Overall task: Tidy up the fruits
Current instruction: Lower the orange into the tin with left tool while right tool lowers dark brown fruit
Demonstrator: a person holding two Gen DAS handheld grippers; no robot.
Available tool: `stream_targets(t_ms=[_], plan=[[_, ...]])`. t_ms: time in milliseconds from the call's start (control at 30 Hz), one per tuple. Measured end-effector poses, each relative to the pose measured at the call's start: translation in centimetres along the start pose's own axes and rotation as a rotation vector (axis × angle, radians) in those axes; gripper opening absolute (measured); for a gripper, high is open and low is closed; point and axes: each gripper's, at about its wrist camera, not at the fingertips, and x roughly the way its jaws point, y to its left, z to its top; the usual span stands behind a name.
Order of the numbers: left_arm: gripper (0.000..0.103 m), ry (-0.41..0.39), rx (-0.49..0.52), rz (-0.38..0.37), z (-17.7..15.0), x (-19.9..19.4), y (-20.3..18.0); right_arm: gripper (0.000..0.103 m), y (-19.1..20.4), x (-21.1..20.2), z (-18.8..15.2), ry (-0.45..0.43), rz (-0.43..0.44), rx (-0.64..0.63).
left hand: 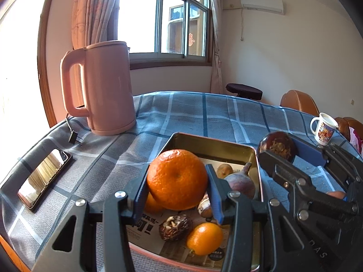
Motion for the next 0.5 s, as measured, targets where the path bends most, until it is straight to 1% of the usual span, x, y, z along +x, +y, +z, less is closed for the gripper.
stream_targets(t_ms=[300, 500], plan=[[0.049, 0.016, -0.012, 0.021, -0.2, 0.1, 1.5, 0.043, 1.6, 1.2, 0.0, 0.033, 0.033, -0.018], [0.049, 0.047, -0.013, 0.033, -0.6, 0.6, 2.2, 0.043, 2.2, 2.2, -0.3, 0.08, 0.056, -0.03]])
